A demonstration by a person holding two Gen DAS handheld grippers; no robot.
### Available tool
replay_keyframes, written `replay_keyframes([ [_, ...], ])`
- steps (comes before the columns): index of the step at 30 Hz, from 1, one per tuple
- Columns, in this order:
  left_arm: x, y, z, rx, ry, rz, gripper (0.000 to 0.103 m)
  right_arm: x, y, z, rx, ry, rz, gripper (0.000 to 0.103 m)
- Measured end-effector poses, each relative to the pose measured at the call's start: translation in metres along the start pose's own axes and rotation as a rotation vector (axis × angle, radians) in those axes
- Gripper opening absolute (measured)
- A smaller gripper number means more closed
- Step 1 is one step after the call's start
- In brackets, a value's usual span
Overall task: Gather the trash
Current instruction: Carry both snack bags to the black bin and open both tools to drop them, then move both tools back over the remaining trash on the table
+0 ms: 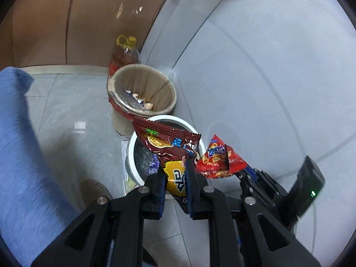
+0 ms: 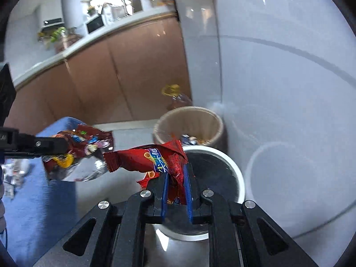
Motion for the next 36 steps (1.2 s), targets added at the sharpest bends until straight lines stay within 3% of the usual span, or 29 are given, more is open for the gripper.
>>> replay_keyframes([
  [3, 0.045, 0.008, 0.001, 0.009, 0.027, -0.049, 0.017, 0.017, -0.007, 0.012, 0.013, -0.034, -0.021, 0.016],
  [7, 0.092, 0.015, -0.002, -0.003, 0.047, -0.094, 0.031, 0.041, -0.012, 0.022, 0.009, -0.076, -0.044, 0.021],
  [9, 0.111, 0.017, -0.001, -0.005, 0.059, -0.108, 0.032, 0.047, -0.014, 0.026, 0.002, -0.095, -0.052, 0.035],
  [15, 0.126, 0.017, -0.009, -0.033, 0.045, -0.115, 0.038, 0.048, -0.023, 0.035, 0.022, -0.128, -0.066, 0.043],
  [24, 0.082, 0.016, -0.008, -0.052, 0.010, -0.061, 0.039, 0.031, -0.014, 0.022, 0.009, -0.116, -0.042, 0.046],
  [29, 0.025, 0.017, 0.000, -0.040, 0.016, 0.038, 0.039, 0.012, -0.001, 0.003, 0.004, -0.087, -0.004, 0.048],
  [36, -0.085, 0.001, 0.006, 0.004, 0.073, 0.220, 0.039, -0.041, 0.018, -0.036, -0.004, -0.023, 0.078, 0.049],
])
Point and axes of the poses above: each gripper's, at about its wrist camera, not at the fingertips, and x roughly the way its jaws point, z to its right, y to its top, the point moved 4 cm from there along x, roughly the way its jaws point, and after that the axes turned 5 degrees about z, right-handed, at the moved point
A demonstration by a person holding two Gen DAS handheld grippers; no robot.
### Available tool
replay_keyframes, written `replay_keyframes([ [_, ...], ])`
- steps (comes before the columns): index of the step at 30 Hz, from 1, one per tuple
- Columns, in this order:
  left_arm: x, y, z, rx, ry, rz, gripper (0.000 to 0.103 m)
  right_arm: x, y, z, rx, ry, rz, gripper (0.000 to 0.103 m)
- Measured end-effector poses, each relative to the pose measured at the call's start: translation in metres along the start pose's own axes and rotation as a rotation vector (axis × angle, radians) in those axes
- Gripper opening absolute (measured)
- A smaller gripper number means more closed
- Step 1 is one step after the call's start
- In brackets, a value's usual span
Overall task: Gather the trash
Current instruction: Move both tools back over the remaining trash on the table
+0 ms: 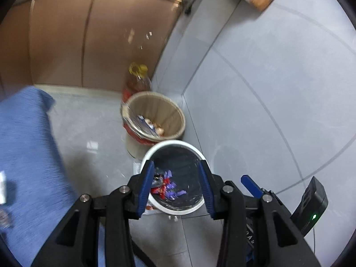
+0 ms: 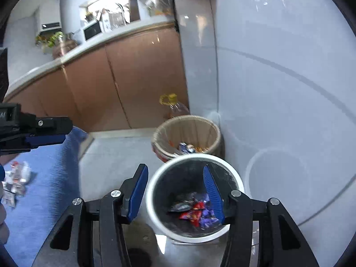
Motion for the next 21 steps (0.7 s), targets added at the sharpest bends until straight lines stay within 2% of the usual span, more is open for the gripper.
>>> replay_keyframes([
  [3, -0.049, -0.004, -0.008, 0.015, 0.020, 0.067, 0.039, -0.026, 0.010, -0.023, -0.016, 0.044, 0.040, 0.049],
  [7, -0.112, -0.012, -0.025, 0.023, 0.050, 0.120, 0.039, -0.057, 0.023, -0.054, -0.047, 0.103, 0.084, 0.049],
  [10, -0.159, -0.020, -0.044, -0.001, 0.085, 0.172, 0.053, -0.082, 0.032, -0.083, -0.082, 0.153, 0.118, 0.050],
  [11, -0.174, -0.024, -0.049, -0.007, 0.101, 0.193, 0.054, -0.088, 0.034, -0.090, -0.089, 0.168, 0.125, 0.050],
  [18, -0.278, -0.061, -0.108, -0.096, 0.182, 0.298, 0.054, -0.139, 0.041, -0.143, -0.155, 0.279, 0.171, 0.050],
  [21, -0.309, -0.077, -0.129, -0.116, 0.228, 0.329, 0.054, -0.155, 0.041, -0.162, -0.174, 0.317, 0.186, 0.050],
])
Point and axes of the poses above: each gripper's, at about its wrist camera, not at the fingertips, and x roughly the way its jaws point, z to its right, y to its top, the point moved 4 cm from there along x, roughly the way its jaws point, and after that the axes turned 5 degrees about z, right-handed, at the moved point
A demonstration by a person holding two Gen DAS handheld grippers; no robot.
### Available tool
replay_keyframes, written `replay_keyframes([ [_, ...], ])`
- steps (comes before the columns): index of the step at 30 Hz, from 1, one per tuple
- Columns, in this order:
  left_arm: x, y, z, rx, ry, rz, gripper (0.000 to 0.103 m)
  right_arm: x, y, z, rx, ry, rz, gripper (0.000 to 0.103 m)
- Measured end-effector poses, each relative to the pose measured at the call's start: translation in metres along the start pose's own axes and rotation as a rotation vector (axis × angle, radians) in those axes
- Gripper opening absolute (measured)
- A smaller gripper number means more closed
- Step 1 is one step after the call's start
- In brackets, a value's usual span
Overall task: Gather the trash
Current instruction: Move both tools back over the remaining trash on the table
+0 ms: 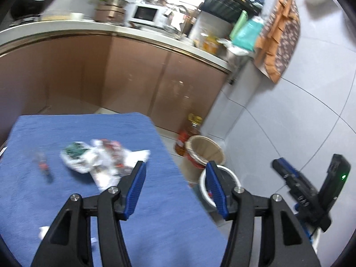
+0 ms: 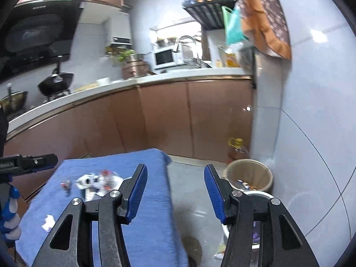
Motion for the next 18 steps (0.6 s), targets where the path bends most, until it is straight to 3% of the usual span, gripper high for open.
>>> replay_keyframes([
  [9, -0.083, -0.008, -0.094, -0.069, 0.117, 0.072, 0.054, -0.015, 0.008, -0.071, -0.074, 0.135, 0.010, 0.051],
  [18, -0.075, -0.024, -0.143, -0.172, 0.136, 0.034, 0.054, 0.008, -0.012, -0.123, -0.147, 0.264, -0.049, 0.053],
])
Point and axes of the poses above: each gripper's, at about its wrist camera, not at the fingertips, and x roughly the way its jaws point, z to its right, y to its top, the point moved 4 cm from there along x, roughly the way its jaws point, and after that the axes turned 5 degrees about z, right-handed, at the moved point
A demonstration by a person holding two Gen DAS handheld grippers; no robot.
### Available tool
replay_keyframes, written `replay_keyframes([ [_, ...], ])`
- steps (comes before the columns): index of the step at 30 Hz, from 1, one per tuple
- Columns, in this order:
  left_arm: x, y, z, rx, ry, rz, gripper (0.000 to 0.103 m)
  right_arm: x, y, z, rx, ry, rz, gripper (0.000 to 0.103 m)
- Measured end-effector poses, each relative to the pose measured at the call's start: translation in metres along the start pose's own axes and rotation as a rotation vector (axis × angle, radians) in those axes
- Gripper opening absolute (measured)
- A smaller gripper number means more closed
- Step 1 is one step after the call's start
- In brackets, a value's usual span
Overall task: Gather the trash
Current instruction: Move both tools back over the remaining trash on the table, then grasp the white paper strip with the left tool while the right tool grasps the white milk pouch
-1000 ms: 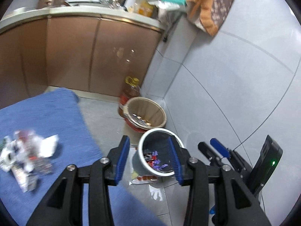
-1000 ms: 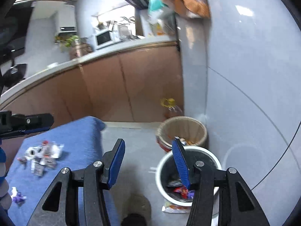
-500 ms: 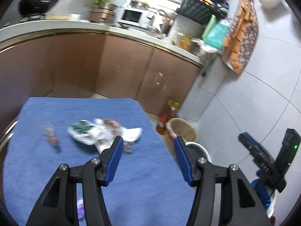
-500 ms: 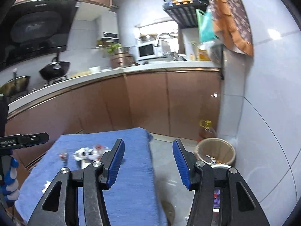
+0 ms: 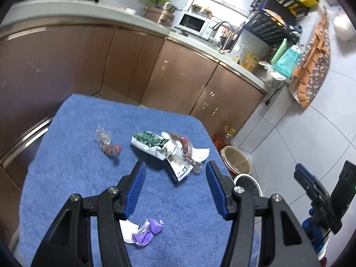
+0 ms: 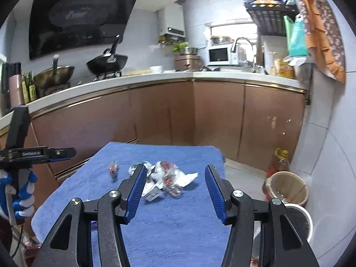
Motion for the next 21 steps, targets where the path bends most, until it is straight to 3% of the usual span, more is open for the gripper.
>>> replay_keyframes([
  [3, 0.024, -0.002, -0.015, -0.080, -0.020, -0.035, 0.054, 0.014, -0.009, -0.008, -0.011, 0.045, -0.023, 0.057],
  [7, 0.060, -0.005, -0.030, -0.184, -0.033, -0.082, 0.062, 0.042, -0.024, -0.019, -0.042, 0.110, -0.073, 0.063],
  [15, 0.156, -0.014, -0.070, -0.436, -0.014, -0.206, 0.063, 0.117, -0.056, -0.045, -0.100, 0.237, -0.186, 0.068],
  [21, 0.206, -0.013, -0.080, -0.493, 0.020, -0.249, 0.063, 0.166, -0.074, -0.050, -0.122, 0.286, -0.224, 0.070],
])
Point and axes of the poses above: each gripper's, at about its wrist camera, not at the fingertips, and x roughly the way its jaws point, z to its right, y to its top, the point moved 4 cm from there along x, roughly the way its jaws point, and after that the axes turned 5 degrees about z, right-handed, at the moved point
